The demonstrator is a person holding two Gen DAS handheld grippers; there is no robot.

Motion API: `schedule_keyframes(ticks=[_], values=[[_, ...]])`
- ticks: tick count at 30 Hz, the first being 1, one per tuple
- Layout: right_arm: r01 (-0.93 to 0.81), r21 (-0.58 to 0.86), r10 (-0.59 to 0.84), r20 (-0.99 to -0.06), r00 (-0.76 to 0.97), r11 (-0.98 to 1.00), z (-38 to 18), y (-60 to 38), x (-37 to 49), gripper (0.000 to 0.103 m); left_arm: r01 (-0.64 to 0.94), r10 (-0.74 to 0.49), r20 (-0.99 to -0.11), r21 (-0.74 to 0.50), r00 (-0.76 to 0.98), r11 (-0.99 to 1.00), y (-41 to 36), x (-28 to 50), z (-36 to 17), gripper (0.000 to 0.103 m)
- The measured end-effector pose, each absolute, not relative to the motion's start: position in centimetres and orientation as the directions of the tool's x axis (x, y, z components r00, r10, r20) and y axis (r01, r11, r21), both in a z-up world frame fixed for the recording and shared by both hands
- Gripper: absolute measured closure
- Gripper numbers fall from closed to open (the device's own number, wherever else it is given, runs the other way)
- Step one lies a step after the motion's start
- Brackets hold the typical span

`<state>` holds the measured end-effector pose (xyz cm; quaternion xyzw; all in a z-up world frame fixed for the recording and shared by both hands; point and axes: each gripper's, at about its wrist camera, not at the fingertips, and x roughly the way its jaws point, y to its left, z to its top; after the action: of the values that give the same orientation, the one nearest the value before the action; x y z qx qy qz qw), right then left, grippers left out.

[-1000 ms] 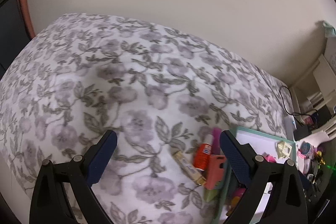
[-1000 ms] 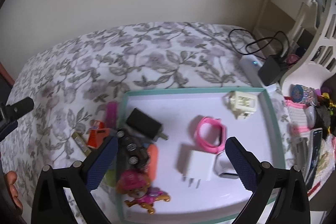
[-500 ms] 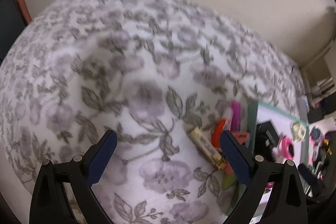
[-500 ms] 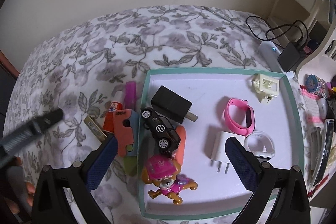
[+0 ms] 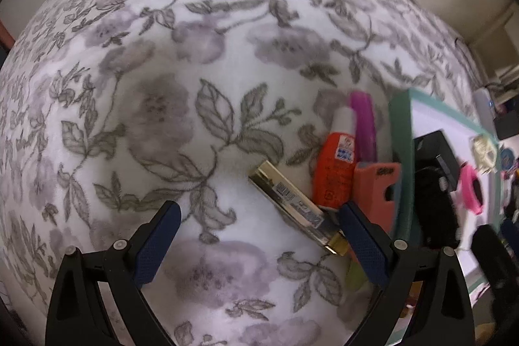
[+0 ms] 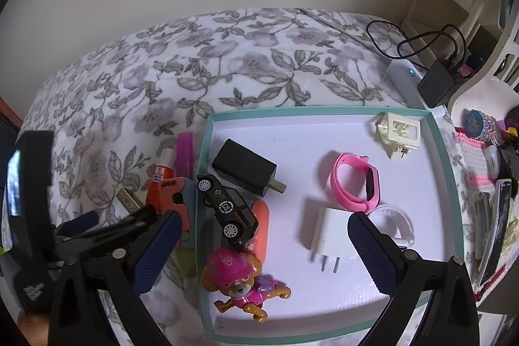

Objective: Organize rigid objects
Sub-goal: 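Grasp the gold patterned bar with the left gripper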

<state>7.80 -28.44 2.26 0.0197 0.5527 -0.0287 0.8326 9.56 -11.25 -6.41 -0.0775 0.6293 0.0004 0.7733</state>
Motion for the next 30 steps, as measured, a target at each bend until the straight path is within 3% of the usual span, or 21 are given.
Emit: schedule_keyframes(ticks=[12,22,27,30], values=[[0.07,0.006,-0.021,-0.922,0.385,0.998,2.1,-28.3,7.9,0.0,-0.183,-0.087,-0.983,-0.116,0.16,0.976,-8.5,9.4,-7.4,0.005],[0.027,0.023,0.01,-0.917,0.399,0.999,2.1,-26.8,8.0,0.0,-0.113,-0.084,-0.99,-0.097,0.117,0.989,-9.3,8.3,-7.3,0.007],[0.022,0.017,0.007,-0.916,0.4,1.0,2.0,-26.6,8.0,0.0,-0.071,-0.051,-0.993,-0.059,0.107,0.996,-11.2,8.1,-7.5,0.021],[0.007,0.03,0.025,-0.908,0.419,1.0,2.2,-26.3,8.1,0.0,-0.112,-0.089,-0.989,-0.103,0.119,0.988,-10.6,8.2,-7.1,0.031]])
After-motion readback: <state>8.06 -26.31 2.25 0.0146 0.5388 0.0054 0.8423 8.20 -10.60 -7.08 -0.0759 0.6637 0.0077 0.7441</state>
